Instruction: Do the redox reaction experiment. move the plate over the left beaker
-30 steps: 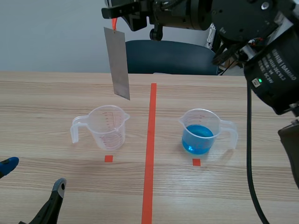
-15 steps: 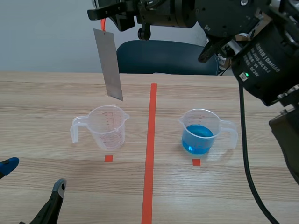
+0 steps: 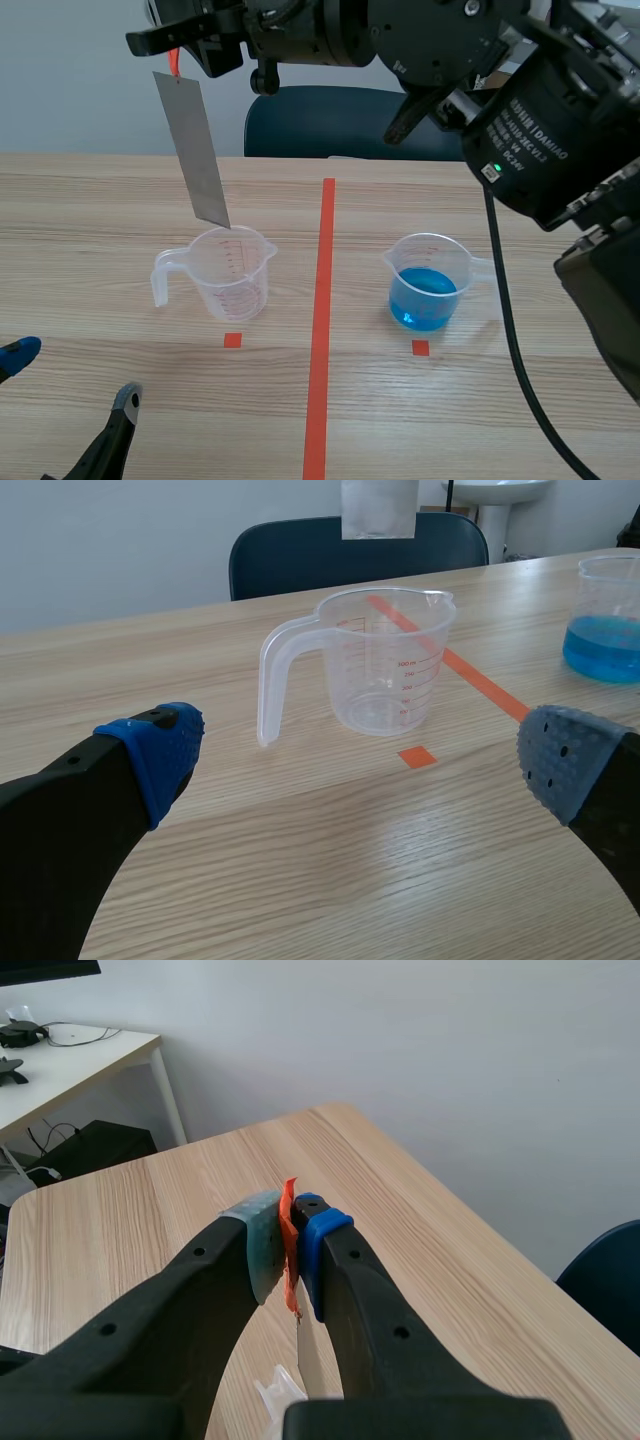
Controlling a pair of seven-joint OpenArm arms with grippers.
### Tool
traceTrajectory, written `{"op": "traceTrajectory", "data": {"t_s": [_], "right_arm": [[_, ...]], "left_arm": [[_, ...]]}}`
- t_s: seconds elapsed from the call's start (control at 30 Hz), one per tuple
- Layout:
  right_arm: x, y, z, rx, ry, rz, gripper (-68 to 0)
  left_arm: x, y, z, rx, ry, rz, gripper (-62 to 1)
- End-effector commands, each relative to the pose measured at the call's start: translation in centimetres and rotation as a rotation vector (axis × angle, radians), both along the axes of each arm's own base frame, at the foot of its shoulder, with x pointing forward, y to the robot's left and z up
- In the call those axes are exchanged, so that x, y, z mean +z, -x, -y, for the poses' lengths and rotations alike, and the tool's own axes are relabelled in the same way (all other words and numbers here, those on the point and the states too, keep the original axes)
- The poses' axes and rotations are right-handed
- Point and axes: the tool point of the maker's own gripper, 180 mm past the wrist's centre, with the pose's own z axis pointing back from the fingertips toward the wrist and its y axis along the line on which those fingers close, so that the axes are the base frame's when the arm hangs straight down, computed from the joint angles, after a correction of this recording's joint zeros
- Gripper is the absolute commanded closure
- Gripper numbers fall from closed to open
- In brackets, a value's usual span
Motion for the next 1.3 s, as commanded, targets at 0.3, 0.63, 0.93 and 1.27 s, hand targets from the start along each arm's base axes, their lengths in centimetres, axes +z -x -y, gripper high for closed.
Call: {"op": "traceTrajectory", "data": {"t_s": [0.3,0.63,0.93,1.27], "right_arm": [[1.5,-0.2,0.0,-0.001,-0.035,-0.018,-0.4],[0.9,-0.3,0.1,-0.005,-0.009,-0.038,-0.4],[1.2,-0.6,0.4,-0.015,-0.008,-0.036,-0.4],[2.2,-1.2,1.1,-0.029,-0.030,-0.031,-0.4]], "left_arm": [[0.9,-0.2,0.0,-0.005,0.009,0.032,-62.3],[0.9,-0.2,0.0,-0.005,0.008,0.033,-62.3],[0.9,-0.2,0.0,-0.005,0.008,0.032,-62.3],[0.9,-0.2,0.0,-0.005,0.008,0.032,-62.3]]}}
